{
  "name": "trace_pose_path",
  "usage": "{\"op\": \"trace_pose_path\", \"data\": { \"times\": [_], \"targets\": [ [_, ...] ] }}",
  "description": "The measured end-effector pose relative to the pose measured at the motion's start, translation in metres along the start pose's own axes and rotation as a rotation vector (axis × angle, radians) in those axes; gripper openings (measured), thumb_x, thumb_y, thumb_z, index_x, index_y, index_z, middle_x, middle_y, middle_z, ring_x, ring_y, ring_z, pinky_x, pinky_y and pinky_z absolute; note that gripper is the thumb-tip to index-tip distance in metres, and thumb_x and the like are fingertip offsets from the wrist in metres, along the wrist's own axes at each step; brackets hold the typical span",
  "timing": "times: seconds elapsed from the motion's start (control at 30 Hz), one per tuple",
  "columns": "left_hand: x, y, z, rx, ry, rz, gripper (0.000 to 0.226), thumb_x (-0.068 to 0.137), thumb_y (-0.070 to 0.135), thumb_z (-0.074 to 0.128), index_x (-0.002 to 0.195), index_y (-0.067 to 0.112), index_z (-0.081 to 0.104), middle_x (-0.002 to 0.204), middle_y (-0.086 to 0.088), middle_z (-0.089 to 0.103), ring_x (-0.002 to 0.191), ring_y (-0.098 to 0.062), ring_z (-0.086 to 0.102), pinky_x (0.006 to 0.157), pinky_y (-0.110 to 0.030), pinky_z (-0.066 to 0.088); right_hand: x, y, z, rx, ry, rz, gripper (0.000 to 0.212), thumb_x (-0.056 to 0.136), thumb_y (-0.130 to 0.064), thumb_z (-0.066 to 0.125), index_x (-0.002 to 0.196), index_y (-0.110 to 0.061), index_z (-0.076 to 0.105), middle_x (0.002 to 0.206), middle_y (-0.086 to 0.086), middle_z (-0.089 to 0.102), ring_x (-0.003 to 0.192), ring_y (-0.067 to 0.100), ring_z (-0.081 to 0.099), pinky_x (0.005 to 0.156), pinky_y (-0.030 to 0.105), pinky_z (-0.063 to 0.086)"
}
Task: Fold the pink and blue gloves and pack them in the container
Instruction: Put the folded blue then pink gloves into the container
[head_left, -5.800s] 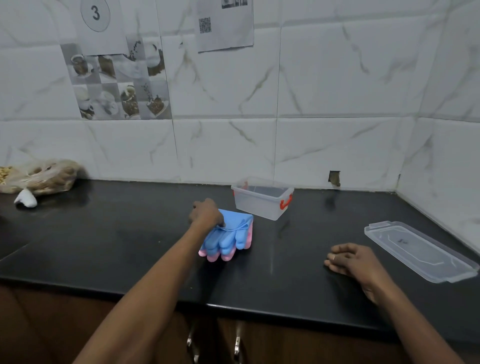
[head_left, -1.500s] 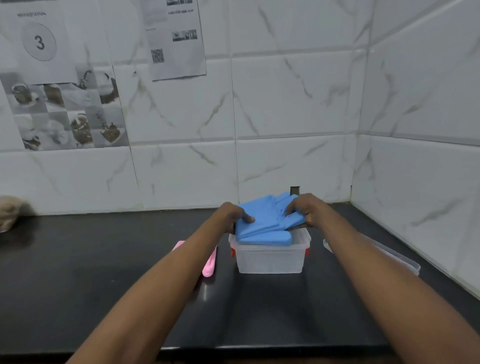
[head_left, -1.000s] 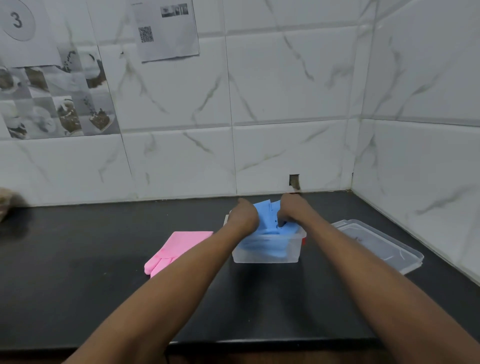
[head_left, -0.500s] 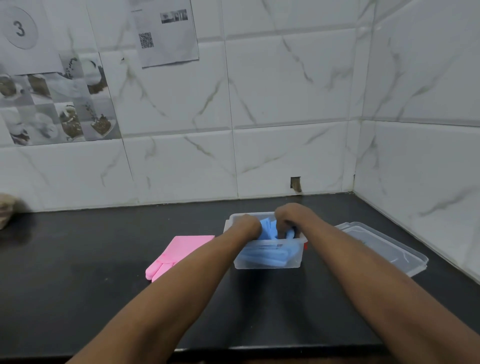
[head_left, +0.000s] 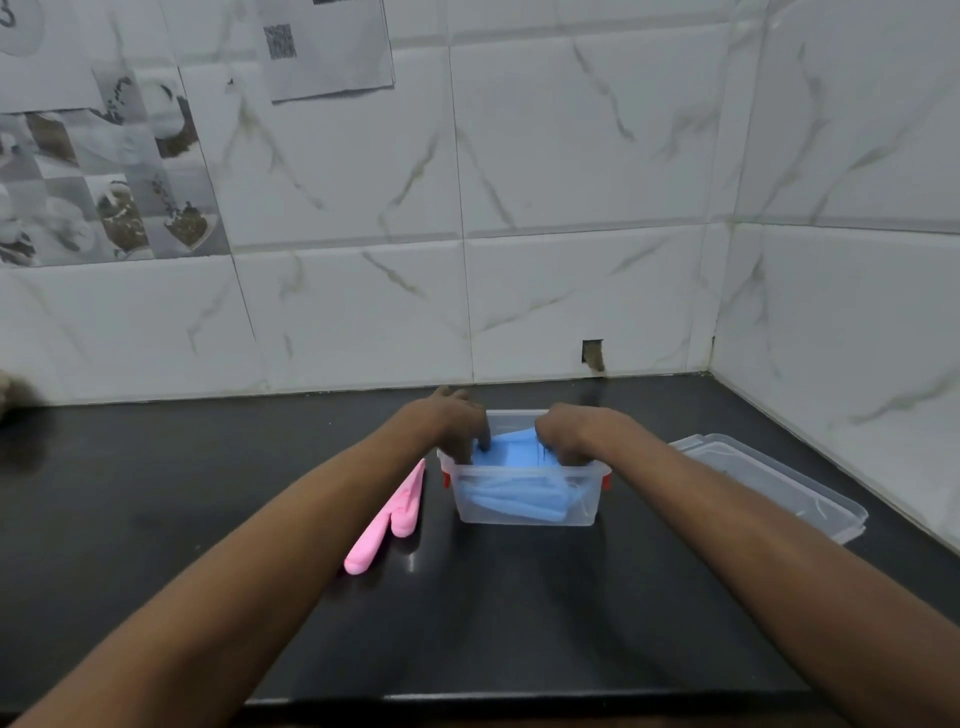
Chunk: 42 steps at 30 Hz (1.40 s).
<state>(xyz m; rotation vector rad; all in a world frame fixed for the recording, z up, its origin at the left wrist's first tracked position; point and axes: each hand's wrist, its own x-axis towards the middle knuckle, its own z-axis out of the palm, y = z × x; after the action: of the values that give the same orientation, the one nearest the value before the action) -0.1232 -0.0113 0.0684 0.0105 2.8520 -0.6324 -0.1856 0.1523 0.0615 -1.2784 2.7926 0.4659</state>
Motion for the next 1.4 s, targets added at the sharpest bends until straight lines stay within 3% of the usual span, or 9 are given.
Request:
{"op": "trace_pose_path", "data": {
  "times": [0.27,0.47,0.53,0.63,0.73,0.93,1.07,1.3,1.4],
  "targets": [
    [0.005,0.008,0.012,-0.016,-0.092,-0.025,0.049,0.09,0.05,0.059,0.137,0.038,0.053,0.148,0.005,0.045,0.148,-0.028,0.014,0.111,-0.069,-0.012,0.017,-0.003,0.009,0.001,-0.165,0.057,0.017,0.095,-0.013,0.047,0.109,-0.019,0.056,0.083,-0.002,0.052,0.081,0.015,0.053,0.081,0.029,0.052],
    [-0.008,0.008,-0.001,-0.025,0.207,-0.002,0.039,0.082,0.039,0.071,0.119,0.029,0.067,0.12,0.006,0.066,0.125,-0.019,0.047,0.116,-0.054,0.018,-0.001,0.002,-0.006,0.022,-0.106,0.036,0.026,0.086,-0.008,0.061,0.113,-0.008,0.062,0.103,0.007,0.062,0.078,0.018,0.054,0.069,0.031,0.048],
    [-0.011,0.004,-0.006,-0.043,0.33,0.056,0.028,0.073,0.04,0.078,0.098,0.027,0.074,0.102,0.009,0.071,0.108,-0.016,0.052,0.099,-0.04,0.035,-0.008,0.009,-0.015,0.068,0.025,0.042,0.038,0.079,-0.011,0.075,0.115,-0.008,0.062,0.111,0.009,0.061,0.085,0.02,0.052,0.07,0.029,0.044],
    [-0.012,0.001,-0.008,-0.003,0.248,0.11,0.003,0.073,0.026,0.072,0.073,0.023,0.071,0.078,0.009,0.069,0.087,-0.018,0.059,0.083,-0.037,0.039,-0.012,0.012,-0.027,0.128,0.084,0.065,0.022,0.075,-0.011,0.08,0.093,-0.006,0.069,0.096,0.008,0.069,0.08,0.017,0.055,0.062,0.026,0.044],
    [-0.006,0.013,-0.006,-0.008,0.038,0.102,0.025,0.078,0.024,0.064,0.055,0.02,0.053,0.06,0.008,0.051,0.073,-0.027,0.056,0.077,-0.039,0.05,-0.005,0.004,-0.022,0.18,-0.058,0.112,0.019,0.077,0.0,0.073,0.096,0.001,0.071,0.095,0.011,0.074,0.076,0.019,0.068,0.074,0.028,0.058],
    [0.013,0.03,0.002,-0.427,-0.308,-0.142,0.037,0.086,0.031,0.052,0.116,0.012,0.061,0.1,-0.008,0.063,0.085,-0.03,0.071,0.067,-0.04,0.062,0.01,-0.007,-0.003,0.115,-0.045,0.172,0.012,0.08,0.002,0.063,0.091,-0.004,0.065,0.07,0.004,0.056,0.057,0.016,0.056,0.055,0.028,0.047],
    [0.017,0.032,0.003,-0.435,-0.356,-0.099,0.025,0.084,0.025,0.058,0.102,0.009,0.063,0.105,-0.016,0.068,0.078,-0.031,0.071,0.062,-0.036,0.059,0.014,-0.011,0.009,0.066,-0.06,0.13,0.006,0.087,-0.008,0.058,0.09,-0.007,0.063,0.093,0.006,0.063,0.073,0.021,0.055,0.066,0.031,0.046],
    [0.008,0.002,0.008,-0.241,0.101,0.067,0.049,0.079,0.03,0.075,0.125,0.015,0.063,0.116,-0.003,0.063,0.1,-0.021,0.056,0.084,-0.031,0.046,0.004,0.018,-0.027,0.488,0.063,0.143,0.02,0.079,-0.004,0.075,0.099,-0.004,0.069,0.086,0.012,0.075,0.067,0.015,0.074,0.048,0.019,0.053],
    [0.011,0.007,0.017,-0.176,0.044,0.077,0.059,0.082,0.034,0.071,0.136,0.017,0.055,0.126,-0.007,0.058,0.112,-0.026,0.055,0.097,-0.038,0.047,0.001,0.003,-0.028,0.429,-0.162,0.091,0.049,0.079,-0.019,0.08,0.121,-0.005,0.06,0.099,0.015,0.073,0.083,0.023,0.074,0.072,0.031,0.061]
  ]
}}
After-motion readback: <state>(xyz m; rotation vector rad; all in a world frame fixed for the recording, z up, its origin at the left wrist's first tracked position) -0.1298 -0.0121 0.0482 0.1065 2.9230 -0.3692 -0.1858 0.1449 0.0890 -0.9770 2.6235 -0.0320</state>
